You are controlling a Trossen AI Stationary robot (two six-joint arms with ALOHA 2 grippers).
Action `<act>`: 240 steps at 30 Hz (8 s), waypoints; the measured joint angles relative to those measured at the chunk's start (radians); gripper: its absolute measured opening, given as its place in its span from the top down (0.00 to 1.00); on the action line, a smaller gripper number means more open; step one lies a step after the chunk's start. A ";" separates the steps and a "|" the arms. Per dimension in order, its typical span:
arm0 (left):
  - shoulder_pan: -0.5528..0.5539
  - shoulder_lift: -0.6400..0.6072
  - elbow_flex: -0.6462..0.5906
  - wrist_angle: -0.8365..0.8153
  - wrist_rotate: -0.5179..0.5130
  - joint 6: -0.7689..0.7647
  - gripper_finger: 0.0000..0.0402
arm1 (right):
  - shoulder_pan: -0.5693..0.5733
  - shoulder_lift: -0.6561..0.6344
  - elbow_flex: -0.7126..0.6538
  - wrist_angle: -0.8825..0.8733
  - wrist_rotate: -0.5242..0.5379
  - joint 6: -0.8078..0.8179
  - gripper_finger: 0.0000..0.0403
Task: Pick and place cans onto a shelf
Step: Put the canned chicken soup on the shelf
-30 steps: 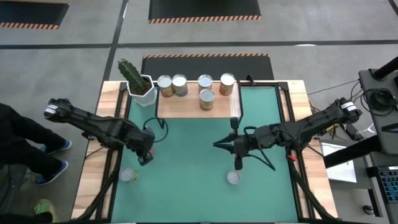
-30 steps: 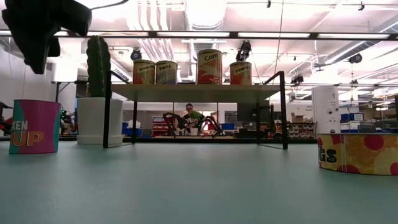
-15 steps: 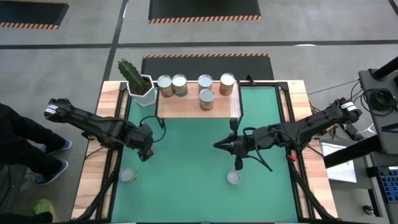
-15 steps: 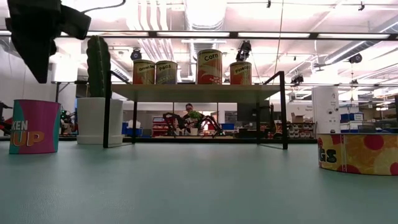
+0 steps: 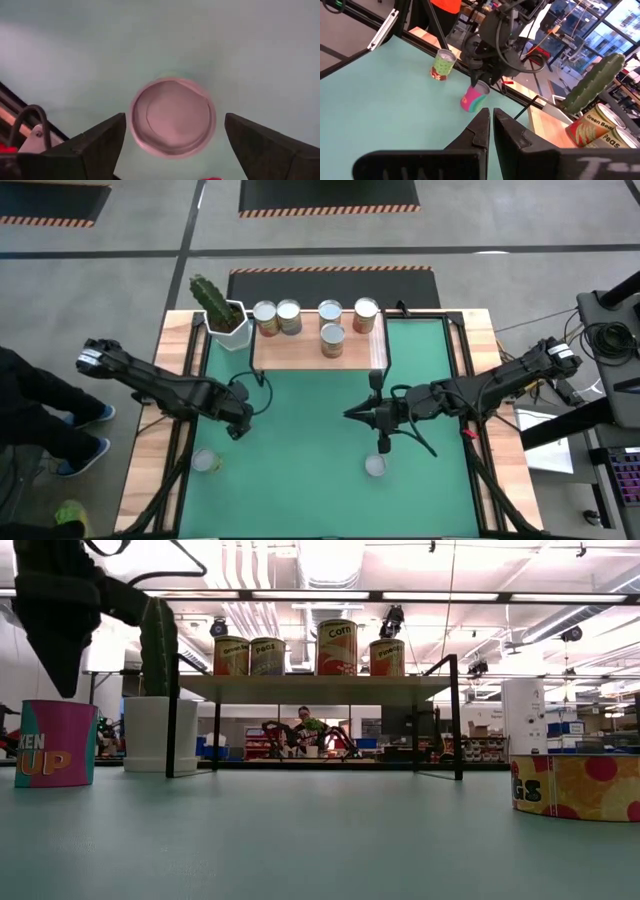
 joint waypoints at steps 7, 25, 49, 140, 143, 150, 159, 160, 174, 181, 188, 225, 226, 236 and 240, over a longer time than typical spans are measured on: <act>0.000 -0.002 -0.035 0.048 -0.009 -0.016 0.20 | 0.000 0.000 0.000 0.000 0.000 0.000 0.97; 0.000 -0.002 -0.120 0.108 -0.024 -0.029 0.22 | 0.000 0.000 0.000 -0.001 0.000 0.009 0.97; 0.000 -0.003 0.090 0.083 0.013 0.042 0.30 | 0.000 0.000 0.000 -0.003 0.002 0.009 0.97; 0.504 0.342 0.614 0.236 -0.224 0.821 0.25 | 0.001 -0.182 -0.095 -0.097 0.077 0.103 0.97; 0.505 0.343 0.614 0.243 -0.224 0.825 0.25 | 0.000 -0.182 -0.095 -0.097 0.077 0.103 0.97; 0.505 0.343 0.614 0.256 -0.226 0.828 0.25 | 0.001 -0.182 -0.095 -0.097 0.077 0.106 0.97; 0.505 0.343 0.614 0.256 -0.229 0.828 0.25 | 0.001 -0.182 -0.095 -0.097 0.078 0.106 0.97; 0.505 0.343 0.614 0.256 -0.229 0.828 0.25 | 0.001 -0.182 -0.095 -0.097 0.078 0.106 0.97; 0.505 0.343 0.614 0.256 -0.231 0.828 0.23 | 0.001 -0.182 -0.095 -0.097 0.078 0.106 0.97; 0.505 0.343 0.614 0.258 -0.231 0.828 0.16 | 0.001 -0.182 -0.095 -0.098 0.077 0.106 0.97; 0.505 0.343 0.673 0.237 -0.233 0.880 0.14 | 0.001 -0.182 -0.095 -0.101 0.077 0.106 0.97; 0.396 0.193 0.409 0.578 -0.441 1.048 1.00 | 0.001 -0.182 -0.095 -0.115 0.078 0.113 0.97; 0.400 0.192 0.400 0.579 -0.441 1.045 0.99 | 0.001 -0.183 -0.095 -0.115 0.078 0.113 0.97; 0.409 0.192 0.354 0.567 -0.467 0.998 1.00 | 0.001 -0.183 -0.095 -0.115 0.078 0.113 0.97; 0.409 0.192 0.373 0.531 -0.469 0.966 1.00 | 0.001 -0.183 -0.095 -0.115 0.078 0.113 0.97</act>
